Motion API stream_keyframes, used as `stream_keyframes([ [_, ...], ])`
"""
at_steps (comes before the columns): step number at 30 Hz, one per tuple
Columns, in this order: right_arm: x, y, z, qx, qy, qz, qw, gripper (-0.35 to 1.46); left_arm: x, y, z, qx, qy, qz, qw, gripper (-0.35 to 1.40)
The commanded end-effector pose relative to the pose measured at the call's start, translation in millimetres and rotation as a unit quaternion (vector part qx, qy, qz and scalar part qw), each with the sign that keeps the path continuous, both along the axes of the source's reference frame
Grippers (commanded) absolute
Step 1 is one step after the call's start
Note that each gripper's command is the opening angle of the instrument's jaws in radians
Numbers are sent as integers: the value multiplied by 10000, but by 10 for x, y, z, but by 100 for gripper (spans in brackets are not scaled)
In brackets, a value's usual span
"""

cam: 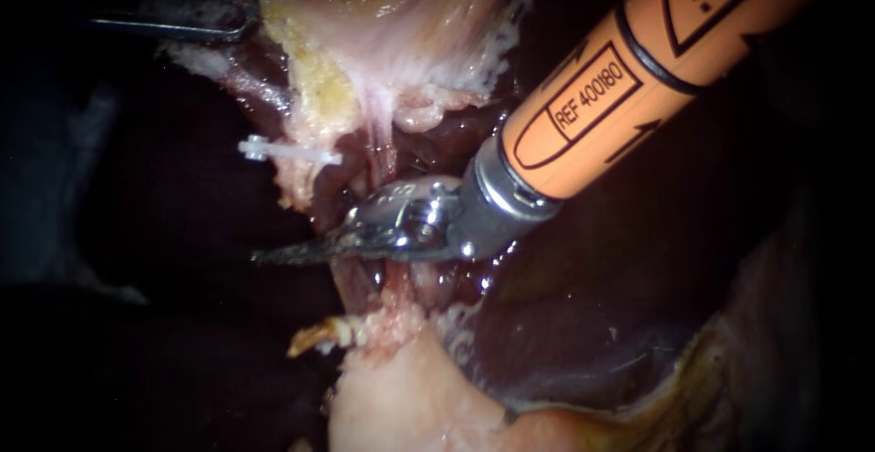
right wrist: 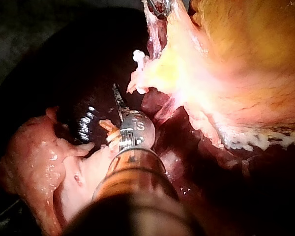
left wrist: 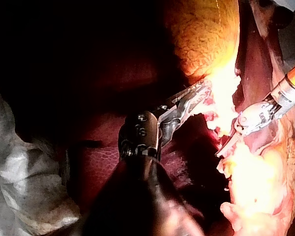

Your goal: Go back from the cut left tube

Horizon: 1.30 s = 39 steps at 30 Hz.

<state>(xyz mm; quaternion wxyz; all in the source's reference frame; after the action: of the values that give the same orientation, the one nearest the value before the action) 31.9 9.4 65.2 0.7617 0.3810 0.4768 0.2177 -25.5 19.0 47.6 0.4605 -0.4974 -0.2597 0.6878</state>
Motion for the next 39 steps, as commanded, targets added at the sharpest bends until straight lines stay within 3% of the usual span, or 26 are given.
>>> stream_keyframes([
  [1,0,0,0,35,-1,14,10000,-35,0,0,0,-2,-2,1,10000,-35],
  [4,0,-1,1,212,77,166,9996,-35,0,0,0,-2,-2,1,10000,-35],
  [6,1,-1,0,453,155,326,9983,12,0,0,0,-2,-2,1,10000,-35],
  [9,2,-4,0,571,201,404,9973,69,0,0,0,-2,-2,2,10000,-35],
  [12,6,-6,-1,596,204,418,9971,101,0,0,0,-2,-2,2,10000,-35],
  [14,8,-8,-3,600,228,434,9970,111,0,0,0,-2,-2,2,10000,-35],
  [26,4,-12,-8,639,282,446,9966,130,1,0,0,-3,-3,3,10000,-35],
  [28,-3,-14,-11,305,395,383,9980,130,1,0,0,-3,-4,5,10000,-35],
  [30,-13,-17,-16,-217,352,596,9974,140,2,0,0,-3,-4,5,10000,-35],
  [31,-21,-20,-20,-578,261,792,9948,143,2,0,1,-3,-5,6,10000,-35],
  [34,-43,-25,-26,-1211,153,965,9878,145,2,0,1,-4,-5,7,10000,-35],
  [36,-61,-28,-30,-1597,135,979,9822,145,2,0,1,-5,-5,8,10000,-35],
  [39,-90,-27,-36,-1977,124,789,9770,145,3,0,1,-5,-6,9,10000,-35],
])
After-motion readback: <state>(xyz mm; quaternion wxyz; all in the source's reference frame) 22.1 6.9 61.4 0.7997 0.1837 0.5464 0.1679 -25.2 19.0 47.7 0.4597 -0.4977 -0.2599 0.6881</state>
